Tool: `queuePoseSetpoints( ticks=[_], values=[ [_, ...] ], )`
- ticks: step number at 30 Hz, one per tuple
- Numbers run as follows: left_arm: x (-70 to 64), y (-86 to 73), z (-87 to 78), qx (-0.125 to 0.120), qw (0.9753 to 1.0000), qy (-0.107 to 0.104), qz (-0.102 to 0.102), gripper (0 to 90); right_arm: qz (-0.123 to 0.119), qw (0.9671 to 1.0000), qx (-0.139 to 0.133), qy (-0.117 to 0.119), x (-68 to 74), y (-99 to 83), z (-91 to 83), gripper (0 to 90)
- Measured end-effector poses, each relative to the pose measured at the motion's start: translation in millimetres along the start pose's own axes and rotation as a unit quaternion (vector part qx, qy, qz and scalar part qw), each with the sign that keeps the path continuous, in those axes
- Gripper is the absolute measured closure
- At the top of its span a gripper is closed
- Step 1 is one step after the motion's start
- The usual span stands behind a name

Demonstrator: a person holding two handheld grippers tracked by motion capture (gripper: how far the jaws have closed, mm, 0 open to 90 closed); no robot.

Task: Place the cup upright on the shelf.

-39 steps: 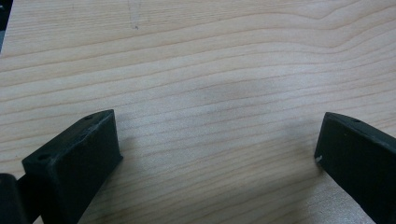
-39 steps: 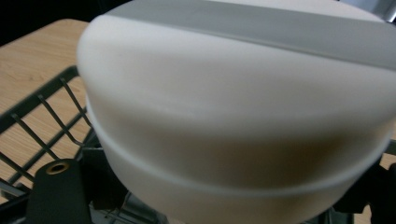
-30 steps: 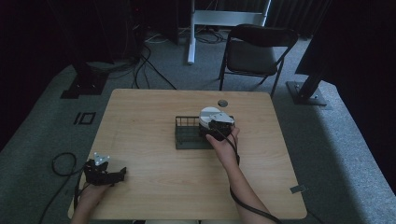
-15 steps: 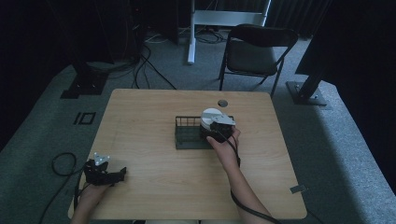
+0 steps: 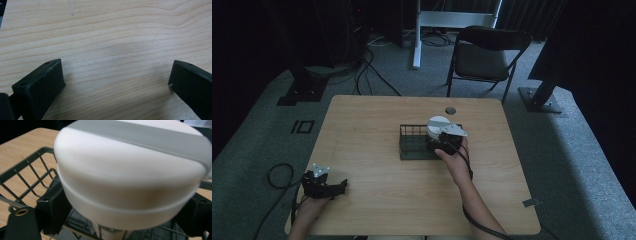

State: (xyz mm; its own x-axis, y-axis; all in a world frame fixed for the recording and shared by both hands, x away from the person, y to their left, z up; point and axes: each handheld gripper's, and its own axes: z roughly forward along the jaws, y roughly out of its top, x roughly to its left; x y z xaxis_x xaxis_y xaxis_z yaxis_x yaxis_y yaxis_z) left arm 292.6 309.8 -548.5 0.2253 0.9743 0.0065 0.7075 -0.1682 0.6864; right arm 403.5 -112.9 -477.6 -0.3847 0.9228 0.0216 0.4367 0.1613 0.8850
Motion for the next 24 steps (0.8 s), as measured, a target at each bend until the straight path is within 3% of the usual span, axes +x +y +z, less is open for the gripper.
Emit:
queuePoseSetpoints(
  ticks=[6, 24],
  values=[
    [0.0, 0.0, 0.0, 0.0, 1.0, 0.0, 0.0, 0.2, 0.006, 0.9999, -0.006, 0.011, -2.1, -3.3, -4.8, 12.6],
    [0.0, 0.0, 0.0, 0.0, 1.0, 0.0, 0.0, 0.2, -0.004, 0.9993, -0.022, 0.029, -8.9, -1.9, -31.2, 12.6]
  ],
)
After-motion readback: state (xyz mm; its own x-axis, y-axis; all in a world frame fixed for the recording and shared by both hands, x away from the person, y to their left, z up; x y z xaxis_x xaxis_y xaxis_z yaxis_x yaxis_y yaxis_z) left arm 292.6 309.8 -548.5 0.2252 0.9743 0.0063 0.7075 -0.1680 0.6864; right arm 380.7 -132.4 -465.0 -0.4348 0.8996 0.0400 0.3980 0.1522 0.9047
